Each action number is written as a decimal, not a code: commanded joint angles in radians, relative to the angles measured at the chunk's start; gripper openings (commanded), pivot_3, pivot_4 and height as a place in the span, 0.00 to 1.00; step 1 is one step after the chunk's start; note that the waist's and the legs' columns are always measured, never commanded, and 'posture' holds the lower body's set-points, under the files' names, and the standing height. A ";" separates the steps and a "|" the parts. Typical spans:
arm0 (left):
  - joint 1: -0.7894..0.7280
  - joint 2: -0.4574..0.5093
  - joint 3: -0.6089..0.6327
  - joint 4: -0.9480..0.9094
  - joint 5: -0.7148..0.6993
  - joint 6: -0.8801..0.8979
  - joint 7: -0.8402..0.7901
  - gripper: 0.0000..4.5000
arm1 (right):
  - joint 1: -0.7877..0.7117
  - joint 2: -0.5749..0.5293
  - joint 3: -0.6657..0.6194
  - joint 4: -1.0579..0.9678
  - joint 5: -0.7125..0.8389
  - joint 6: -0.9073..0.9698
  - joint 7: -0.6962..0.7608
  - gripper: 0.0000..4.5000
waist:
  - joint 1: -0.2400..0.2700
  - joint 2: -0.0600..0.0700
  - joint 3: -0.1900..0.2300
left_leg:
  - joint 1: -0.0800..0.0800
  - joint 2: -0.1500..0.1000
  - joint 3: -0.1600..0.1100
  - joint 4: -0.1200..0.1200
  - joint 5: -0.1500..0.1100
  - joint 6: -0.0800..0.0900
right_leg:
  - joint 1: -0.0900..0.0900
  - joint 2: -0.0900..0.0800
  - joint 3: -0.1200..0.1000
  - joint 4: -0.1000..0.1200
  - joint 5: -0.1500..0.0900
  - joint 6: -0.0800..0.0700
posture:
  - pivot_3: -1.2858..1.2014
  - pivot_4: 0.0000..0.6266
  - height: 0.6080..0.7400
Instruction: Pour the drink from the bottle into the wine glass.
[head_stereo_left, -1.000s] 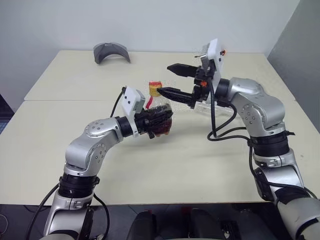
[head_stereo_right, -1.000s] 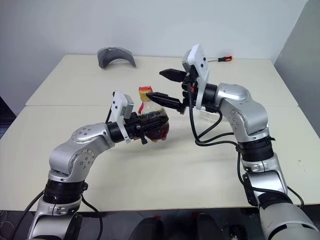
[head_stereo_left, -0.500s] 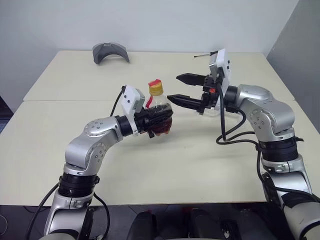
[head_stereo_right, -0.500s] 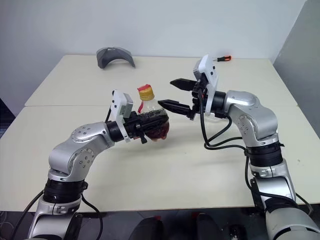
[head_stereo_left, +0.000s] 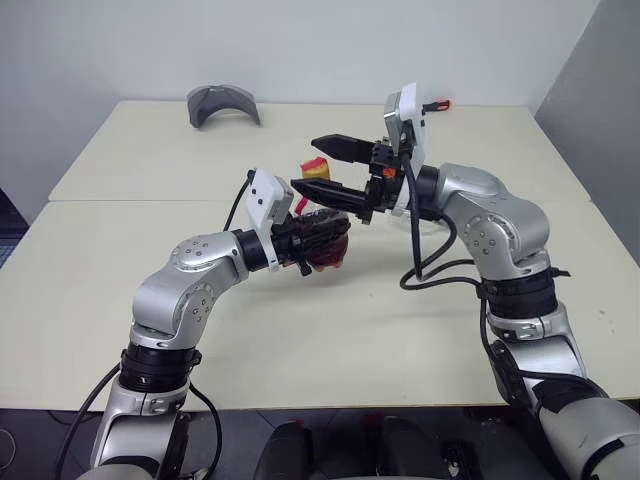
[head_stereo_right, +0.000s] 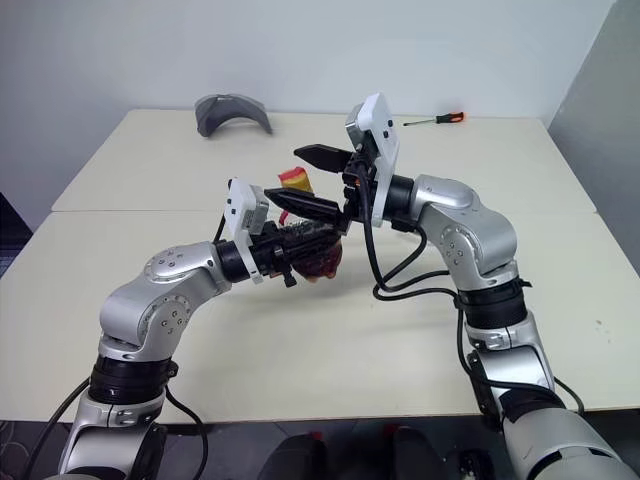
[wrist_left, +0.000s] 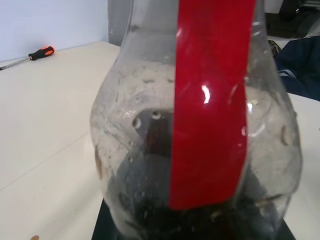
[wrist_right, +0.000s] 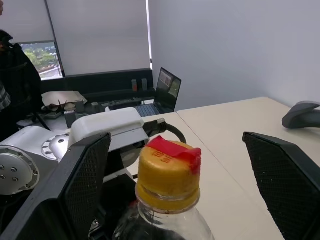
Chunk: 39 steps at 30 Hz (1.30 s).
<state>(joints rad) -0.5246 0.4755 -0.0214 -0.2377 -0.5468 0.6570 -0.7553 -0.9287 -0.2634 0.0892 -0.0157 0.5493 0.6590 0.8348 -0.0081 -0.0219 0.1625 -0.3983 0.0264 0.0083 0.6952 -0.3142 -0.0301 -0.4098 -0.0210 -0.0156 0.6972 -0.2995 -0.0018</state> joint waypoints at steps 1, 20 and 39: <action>-0.003 0.005 0.016 -0.045 -0.008 -0.026 -0.008 0.23 | -0.016 -0.003 -0.017 -0.023 0.007 -0.016 0.003 1.00 | 0.000 0.000 0.000 | 0.000 0.000 0.000 0.000 0.000 0.000 | 0.000 0.000 0.000 0.000 0.000 0.000 | 0.52 0.24 1.00; 0.007 0.010 0.012 -0.055 -0.017 -0.029 -0.020 0.23 | 0.050 -0.100 -0.071 -0.080 0.018 0.048 -0.031 1.00 | 0.000 0.000 0.000 | 0.000 0.000 0.000 0.000 0.000 0.001 | 0.000 0.000 0.000 0.000 0.000 0.000 | 0.52 0.24 1.00; -0.007 0.012 0.017 -0.041 -0.011 -0.034 -0.025 0.23 | 0.080 -0.111 -0.067 -0.167 0.109 0.101 -0.019 1.00 | 0.000 0.000 0.000 | 0.000 0.000 0.000 0.000 -0.001 0.001 | 0.000 0.000 0.000 0.000 0.000 0.000 | 0.52 0.24 1.00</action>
<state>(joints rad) -0.5078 0.4849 -0.0264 -0.2447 -0.5476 0.6486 -0.7755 -0.8336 -0.3791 0.0258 -0.1383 0.6349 0.7578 0.8210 -0.0078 -0.0219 0.1625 -0.3983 0.0267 0.0082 0.6951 -0.3148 -0.0289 -0.4098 -0.0208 -0.0156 0.6973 -0.2995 -0.0018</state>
